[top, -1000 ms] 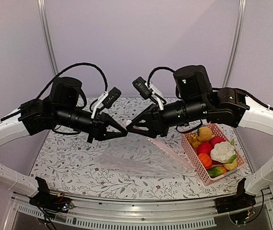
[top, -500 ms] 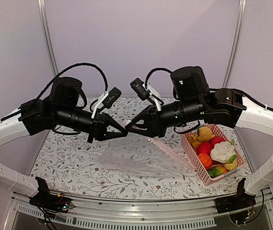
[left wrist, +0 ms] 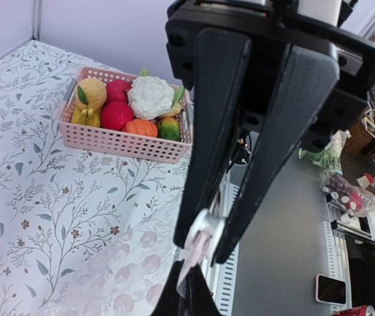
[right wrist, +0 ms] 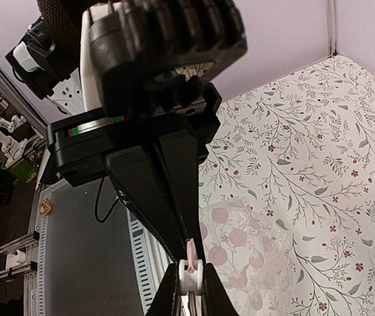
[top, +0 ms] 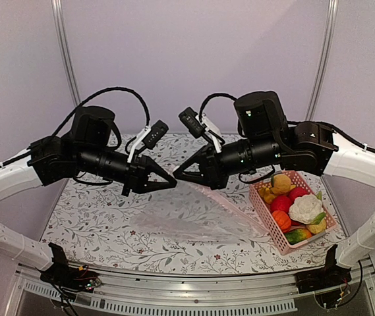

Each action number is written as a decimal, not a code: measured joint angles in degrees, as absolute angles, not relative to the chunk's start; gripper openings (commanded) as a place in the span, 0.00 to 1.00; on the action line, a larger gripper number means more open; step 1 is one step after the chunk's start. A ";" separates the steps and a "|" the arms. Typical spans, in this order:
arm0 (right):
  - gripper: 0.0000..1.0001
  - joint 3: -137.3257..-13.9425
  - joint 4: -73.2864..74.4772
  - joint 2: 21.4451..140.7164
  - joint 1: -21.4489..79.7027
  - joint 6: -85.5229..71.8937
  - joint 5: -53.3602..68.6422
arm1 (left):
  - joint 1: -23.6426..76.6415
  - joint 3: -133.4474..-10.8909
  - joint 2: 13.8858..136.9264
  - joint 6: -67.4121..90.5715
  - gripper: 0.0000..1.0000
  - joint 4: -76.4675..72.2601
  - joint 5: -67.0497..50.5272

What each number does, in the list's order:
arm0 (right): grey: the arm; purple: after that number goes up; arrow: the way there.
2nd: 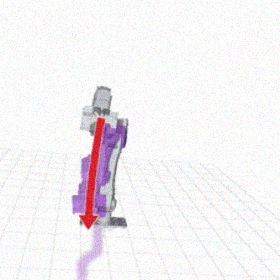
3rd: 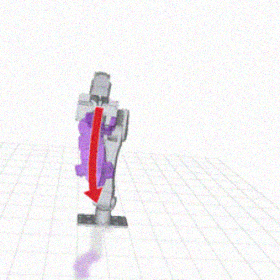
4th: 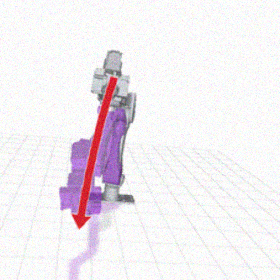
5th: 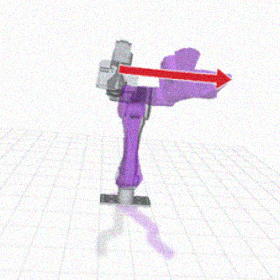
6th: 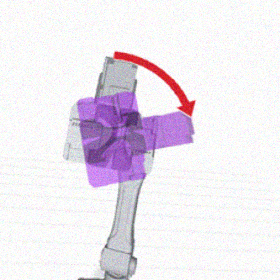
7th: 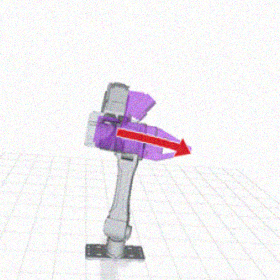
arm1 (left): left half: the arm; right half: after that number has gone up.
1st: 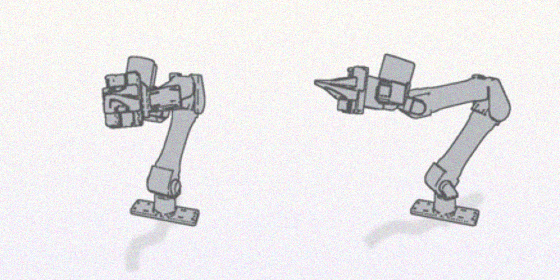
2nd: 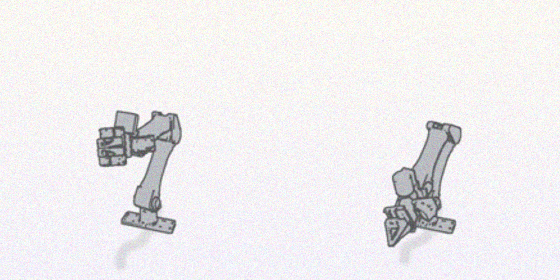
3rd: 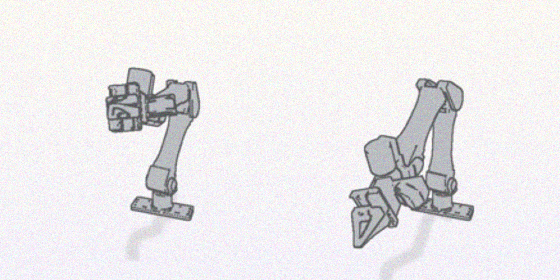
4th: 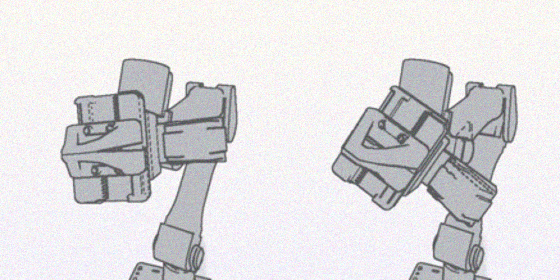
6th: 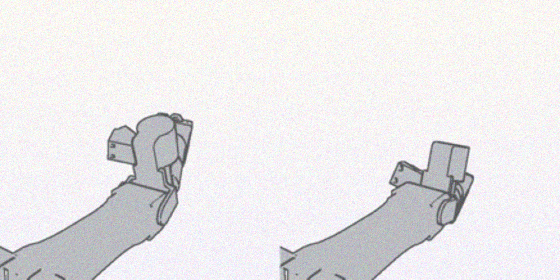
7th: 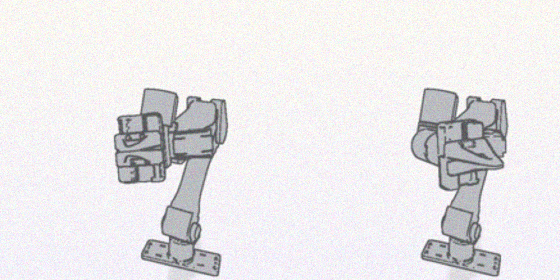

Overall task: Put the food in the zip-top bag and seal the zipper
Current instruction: Hold the zipper from the zipper food storage bag, then unzip the zipper from the zipper food storage bag.

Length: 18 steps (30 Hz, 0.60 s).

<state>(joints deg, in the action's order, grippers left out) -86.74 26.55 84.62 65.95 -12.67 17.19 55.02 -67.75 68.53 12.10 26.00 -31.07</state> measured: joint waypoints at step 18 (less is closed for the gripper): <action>0.02 -85.47 24.95 84.07 65.95 -12.71 15.29 | 55.00 -67.61 68.27 14.04 0.00 25.26 -28.84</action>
<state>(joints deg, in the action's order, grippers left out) -85.47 24.95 84.07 65.95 -12.71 15.29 55.00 -67.61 68.27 14.04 25.26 -28.84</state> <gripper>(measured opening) 0.075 0.003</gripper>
